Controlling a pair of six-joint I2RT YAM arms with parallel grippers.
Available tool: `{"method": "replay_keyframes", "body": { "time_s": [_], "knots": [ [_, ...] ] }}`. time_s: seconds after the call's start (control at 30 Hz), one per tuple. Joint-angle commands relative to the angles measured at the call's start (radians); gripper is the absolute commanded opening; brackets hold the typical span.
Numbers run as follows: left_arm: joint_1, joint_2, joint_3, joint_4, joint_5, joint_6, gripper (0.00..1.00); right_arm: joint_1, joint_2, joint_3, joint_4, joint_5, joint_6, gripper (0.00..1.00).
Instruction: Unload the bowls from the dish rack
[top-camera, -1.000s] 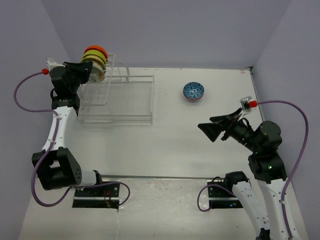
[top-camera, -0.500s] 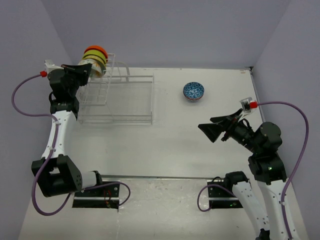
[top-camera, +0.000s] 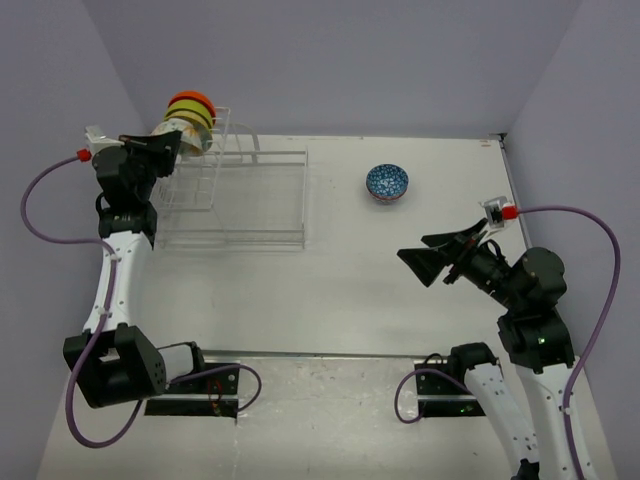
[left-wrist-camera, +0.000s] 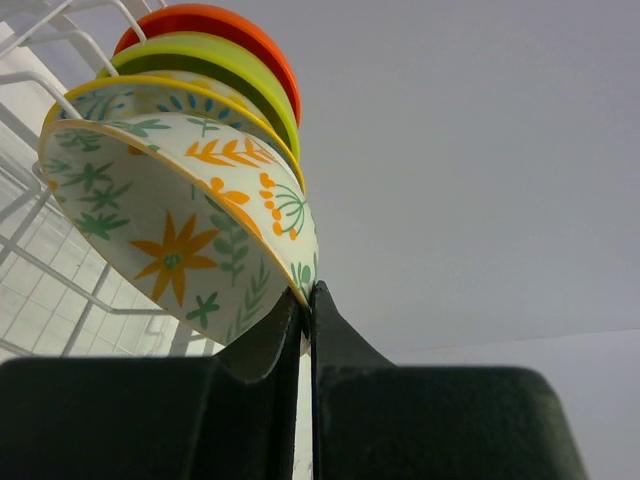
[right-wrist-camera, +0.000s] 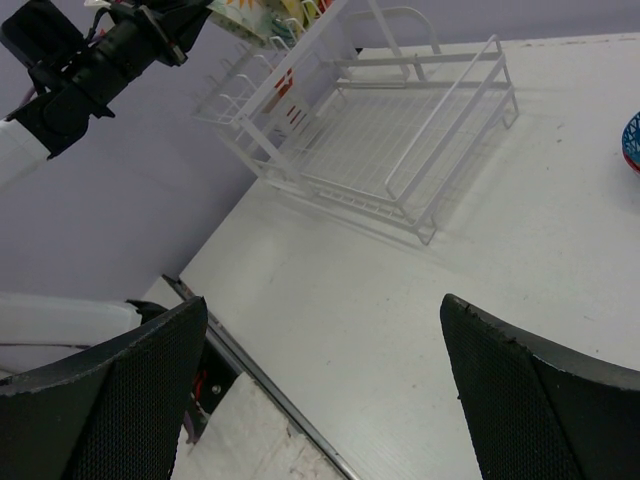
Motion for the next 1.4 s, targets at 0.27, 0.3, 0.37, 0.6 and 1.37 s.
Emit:
{"method": "replay_keyframes", "body": {
  "time_s": [0.27,0.3,0.37,0.6,1.37],
  "knots": [
    [0.007,-0.152,-0.042,0.122,0.033,-0.022,0.00,-0.005,0.000,-0.003,0.010,0.017,-0.013,0.99],
    [0.007,-0.154,-0.042,0.125,0.040,-0.017,0.00,-0.005,0.000,-0.003,0.012,0.017,-0.013,0.99],
    [0.007,-0.161,-0.027,0.133,0.061,0.028,0.00,-0.003,0.007,0.000,0.012,0.017,-0.013,0.99],
    [-0.068,-0.213,0.140,-0.002,0.124,0.424,0.00,-0.003,0.036,0.041,0.004,0.018,-0.010,0.99],
    [-1.403,-0.011,0.098,-0.518,-0.379,1.336,0.00,0.238,0.477,0.511,-0.540,0.446,-0.191,0.87]
  ]
}}
